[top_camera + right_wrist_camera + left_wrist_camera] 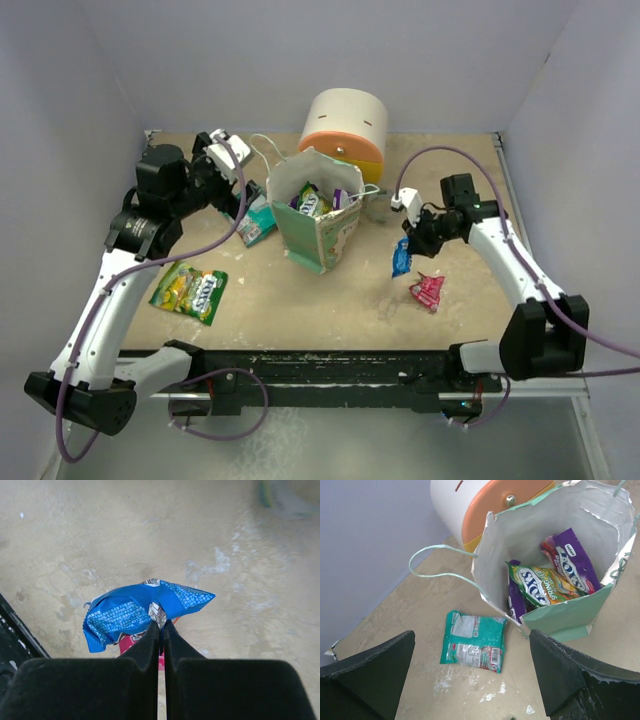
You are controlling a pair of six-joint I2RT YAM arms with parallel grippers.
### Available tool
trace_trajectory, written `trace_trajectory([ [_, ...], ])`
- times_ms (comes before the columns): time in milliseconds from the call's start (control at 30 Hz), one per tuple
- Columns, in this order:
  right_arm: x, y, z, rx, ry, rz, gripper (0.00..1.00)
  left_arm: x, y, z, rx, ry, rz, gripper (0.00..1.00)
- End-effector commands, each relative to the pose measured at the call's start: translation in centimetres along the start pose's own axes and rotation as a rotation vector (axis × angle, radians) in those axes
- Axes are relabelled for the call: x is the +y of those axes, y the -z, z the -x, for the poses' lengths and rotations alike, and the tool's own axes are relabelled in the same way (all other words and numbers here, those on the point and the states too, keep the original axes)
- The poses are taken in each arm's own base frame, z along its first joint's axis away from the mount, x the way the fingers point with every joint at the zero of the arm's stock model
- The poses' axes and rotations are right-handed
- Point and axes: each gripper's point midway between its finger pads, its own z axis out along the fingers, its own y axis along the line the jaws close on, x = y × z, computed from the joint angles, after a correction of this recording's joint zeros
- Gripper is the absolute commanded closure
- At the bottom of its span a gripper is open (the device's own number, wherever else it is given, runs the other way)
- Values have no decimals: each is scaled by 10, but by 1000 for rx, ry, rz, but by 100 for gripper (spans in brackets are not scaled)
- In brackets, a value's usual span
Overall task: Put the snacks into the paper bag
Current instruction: Pick up the snack from the center of the board, then place the snack in the paper bag.
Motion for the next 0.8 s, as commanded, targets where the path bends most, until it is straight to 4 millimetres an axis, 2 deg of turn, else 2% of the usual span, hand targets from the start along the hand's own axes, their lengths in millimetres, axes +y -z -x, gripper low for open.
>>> trace_trajectory([
  [0,-17,49,49,-129,18,-158,100,11,14,14,-59,-3,43,1],
  [200,-46,114,103,-297,-3,-421,100,23,20,8,-60,45,86,1],
  [367,-70,176,147,-432,-6,-638,100,31,25,7,-69,70,112,1],
  [600,-72,223,205,-615,19,-664,100,37,26,1,-65,88,128,1],
  [767,-62,239,246,-732,54,-589,100,45,26,-9,-50,105,153,1],
])
